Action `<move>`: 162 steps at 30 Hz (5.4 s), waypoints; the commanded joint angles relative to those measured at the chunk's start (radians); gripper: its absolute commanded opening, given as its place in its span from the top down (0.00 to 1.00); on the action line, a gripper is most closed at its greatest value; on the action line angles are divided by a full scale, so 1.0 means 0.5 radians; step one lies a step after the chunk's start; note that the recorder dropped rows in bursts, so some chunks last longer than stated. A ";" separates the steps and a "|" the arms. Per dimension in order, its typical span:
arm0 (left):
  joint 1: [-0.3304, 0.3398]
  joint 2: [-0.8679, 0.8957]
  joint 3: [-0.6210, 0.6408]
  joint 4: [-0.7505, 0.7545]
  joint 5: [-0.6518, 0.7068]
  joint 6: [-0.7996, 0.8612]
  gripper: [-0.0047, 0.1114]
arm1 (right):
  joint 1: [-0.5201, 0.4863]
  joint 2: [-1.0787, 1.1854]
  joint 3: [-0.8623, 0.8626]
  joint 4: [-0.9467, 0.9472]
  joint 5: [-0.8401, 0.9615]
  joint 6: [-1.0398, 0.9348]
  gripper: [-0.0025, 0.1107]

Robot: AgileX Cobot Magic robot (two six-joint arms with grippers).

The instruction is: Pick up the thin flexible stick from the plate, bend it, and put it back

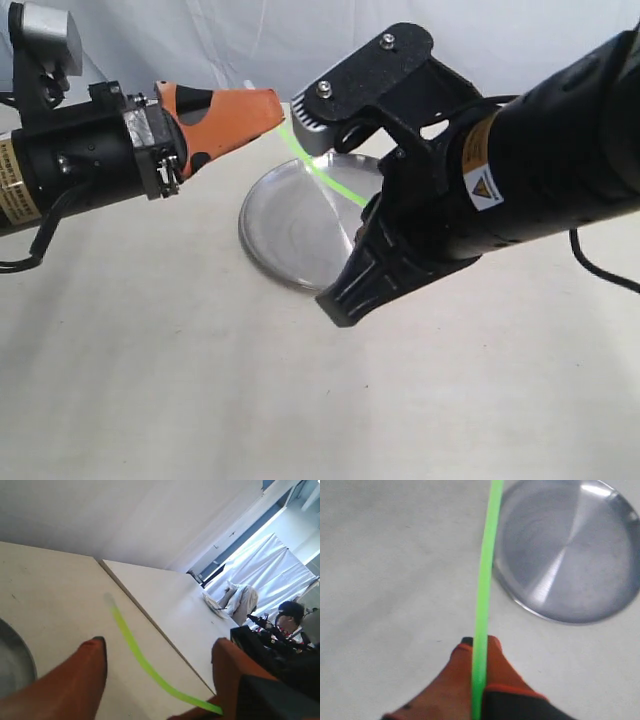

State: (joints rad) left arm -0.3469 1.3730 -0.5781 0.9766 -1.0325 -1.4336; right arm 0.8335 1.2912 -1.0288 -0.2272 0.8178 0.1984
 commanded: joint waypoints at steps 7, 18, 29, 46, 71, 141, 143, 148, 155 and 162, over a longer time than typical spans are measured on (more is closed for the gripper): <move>0.011 -0.062 0.004 0.073 0.198 0.223 0.96 | -0.445 0.447 -0.008 -0.291 -0.481 0.062 0.99; 0.011 -0.395 0.004 0.553 0.912 -0.096 0.96 | -0.879 1.285 -0.260 -0.144 -0.923 0.076 0.99; 0.011 -0.849 0.004 1.000 1.321 -0.508 0.96 | -0.907 1.621 -0.506 0.156 -0.773 0.081 0.99; 0.011 -1.901 0.203 1.536 1.634 -0.833 0.96 | -0.907 1.067 -0.506 0.099 -0.540 0.020 0.98; 0.011 -2.095 0.599 1.165 2.349 -0.318 0.96 | -0.907 -1.073 1.048 0.142 -1.654 -0.039 0.98; 0.011 -2.095 0.614 1.162 2.321 -0.311 0.96 | -1.388 -2.582 2.058 0.437 -1.324 -0.026 0.98; 0.011 -2.095 0.614 1.162 2.321 -0.311 0.96 | -1.388 -2.582 2.058 0.437 -1.324 -0.026 0.98; 0.011 -2.095 0.614 1.171 2.321 -0.311 0.96 | -1.388 -2.582 2.058 0.437 -1.324 -0.026 0.98; 0.011 -2.095 0.614 1.171 2.321 -0.311 0.96 | -1.388 -2.582 2.058 0.437 -1.324 -0.026 0.98; 0.069 -2.148 0.620 1.127 2.270 -0.311 0.96 | -1.388 -2.582 2.058 0.437 -1.324 -0.026 0.98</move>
State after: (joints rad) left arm -0.3400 0.3233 -0.2737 1.5622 0.1197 -1.5902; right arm 0.1456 0.0055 -0.0026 -0.0068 0.1558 0.1864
